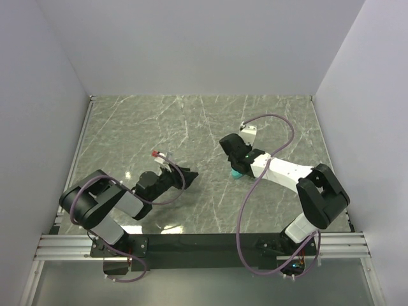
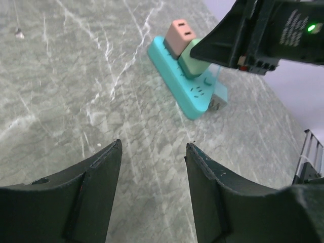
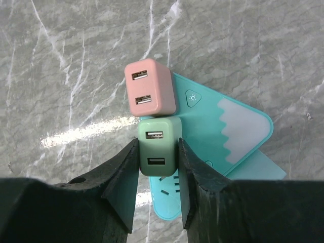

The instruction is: Insert the plug

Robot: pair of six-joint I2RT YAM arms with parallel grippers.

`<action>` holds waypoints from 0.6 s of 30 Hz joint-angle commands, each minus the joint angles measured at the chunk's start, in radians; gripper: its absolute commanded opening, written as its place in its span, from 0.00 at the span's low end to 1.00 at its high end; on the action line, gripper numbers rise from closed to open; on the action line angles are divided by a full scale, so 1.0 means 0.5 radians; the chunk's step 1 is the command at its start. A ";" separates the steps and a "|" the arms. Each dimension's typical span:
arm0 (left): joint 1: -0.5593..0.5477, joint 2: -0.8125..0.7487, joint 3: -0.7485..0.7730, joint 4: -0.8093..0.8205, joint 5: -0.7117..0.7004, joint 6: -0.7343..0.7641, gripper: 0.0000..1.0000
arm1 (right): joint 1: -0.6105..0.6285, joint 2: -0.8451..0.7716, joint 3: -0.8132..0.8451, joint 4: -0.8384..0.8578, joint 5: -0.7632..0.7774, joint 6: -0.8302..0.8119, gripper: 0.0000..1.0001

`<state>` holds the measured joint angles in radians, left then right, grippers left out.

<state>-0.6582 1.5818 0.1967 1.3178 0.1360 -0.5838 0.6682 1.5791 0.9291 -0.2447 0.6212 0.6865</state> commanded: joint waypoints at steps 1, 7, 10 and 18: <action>-0.009 -0.123 -0.031 0.187 0.041 0.051 0.59 | 0.032 0.122 -0.213 -0.339 -0.279 0.152 0.00; -0.009 -0.240 -0.074 0.107 -0.014 0.088 0.59 | 0.102 0.091 -0.223 -0.103 -0.579 0.134 0.00; -0.006 -0.279 -0.093 0.077 -0.042 0.103 0.59 | 0.179 0.124 -0.141 -0.096 -0.635 0.127 0.00; -0.009 -0.320 -0.099 0.030 -0.057 0.109 0.59 | 0.376 0.213 0.065 -0.136 -0.644 0.146 0.00</action>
<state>-0.6582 1.4429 0.1539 1.3170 0.1146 -0.5499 0.8165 1.6207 0.9833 -0.1844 0.4747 0.7010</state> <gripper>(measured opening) 0.593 0.394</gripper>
